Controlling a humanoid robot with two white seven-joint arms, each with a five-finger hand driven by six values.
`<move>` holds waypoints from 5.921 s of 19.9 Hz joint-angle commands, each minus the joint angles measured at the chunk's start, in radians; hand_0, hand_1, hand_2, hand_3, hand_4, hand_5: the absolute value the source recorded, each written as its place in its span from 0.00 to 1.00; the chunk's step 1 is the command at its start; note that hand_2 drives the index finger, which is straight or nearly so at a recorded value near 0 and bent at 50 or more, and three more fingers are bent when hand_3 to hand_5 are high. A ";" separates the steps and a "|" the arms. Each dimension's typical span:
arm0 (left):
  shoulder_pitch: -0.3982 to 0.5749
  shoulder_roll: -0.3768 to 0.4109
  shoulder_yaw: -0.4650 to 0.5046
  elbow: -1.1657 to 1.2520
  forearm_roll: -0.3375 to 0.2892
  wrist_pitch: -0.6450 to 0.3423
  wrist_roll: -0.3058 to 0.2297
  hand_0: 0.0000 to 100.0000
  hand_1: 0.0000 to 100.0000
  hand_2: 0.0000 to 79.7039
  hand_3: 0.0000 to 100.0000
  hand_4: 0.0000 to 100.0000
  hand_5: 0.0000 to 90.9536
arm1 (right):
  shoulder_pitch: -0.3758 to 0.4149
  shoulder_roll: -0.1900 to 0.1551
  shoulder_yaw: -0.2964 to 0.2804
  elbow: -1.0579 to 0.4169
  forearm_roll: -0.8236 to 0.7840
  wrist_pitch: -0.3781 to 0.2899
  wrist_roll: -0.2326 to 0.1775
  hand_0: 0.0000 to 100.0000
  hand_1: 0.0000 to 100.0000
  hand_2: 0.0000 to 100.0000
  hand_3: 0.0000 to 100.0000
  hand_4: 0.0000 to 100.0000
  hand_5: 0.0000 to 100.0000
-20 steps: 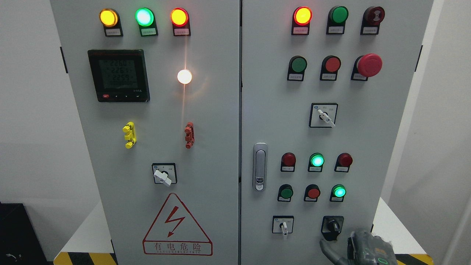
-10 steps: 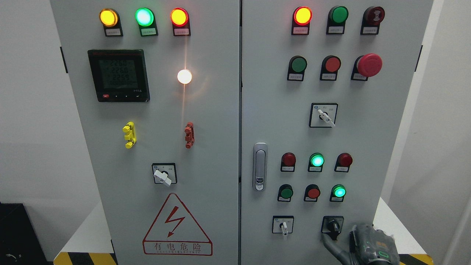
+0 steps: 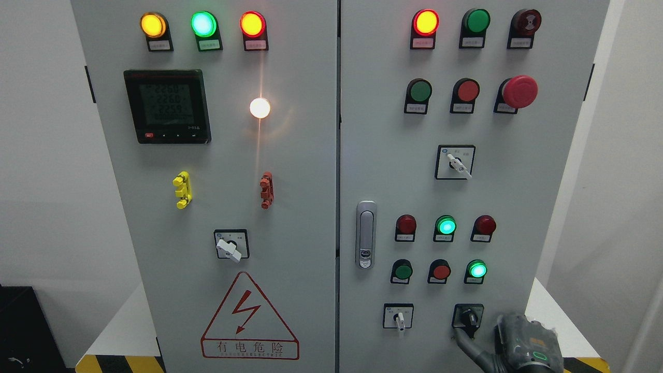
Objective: Flip black knob to close circuit
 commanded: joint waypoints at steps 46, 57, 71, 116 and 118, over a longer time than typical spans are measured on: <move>0.000 0.000 0.000 0.000 0.000 0.000 0.001 0.12 0.56 0.00 0.00 0.00 0.00 | 0.002 -0.006 -0.032 -0.002 0.004 -0.030 -0.011 0.00 0.00 0.88 1.00 0.90 0.87; 0.000 0.000 0.000 0.000 0.000 0.000 0.001 0.12 0.56 0.00 0.00 0.00 0.00 | 0.002 -0.008 -0.034 0.001 0.004 -0.030 -0.012 0.00 0.00 0.88 1.00 0.89 0.87; 0.000 0.000 0.000 0.000 0.000 0.000 0.001 0.12 0.56 0.00 0.00 0.00 0.00 | -0.001 -0.015 -0.061 0.002 -0.007 -0.030 -0.012 0.00 0.00 0.88 1.00 0.90 0.87; 0.000 0.000 0.000 0.000 0.000 0.000 0.001 0.12 0.56 0.00 0.00 0.00 0.00 | 0.002 0.000 -0.057 -0.031 -0.044 -0.030 -0.020 0.00 0.01 0.87 1.00 0.90 0.87; 0.000 0.000 0.000 0.000 0.000 0.000 0.001 0.12 0.56 0.00 0.00 0.00 0.00 | 0.004 0.005 -0.052 -0.031 -0.044 -0.030 -0.020 0.00 0.01 0.87 1.00 0.90 0.87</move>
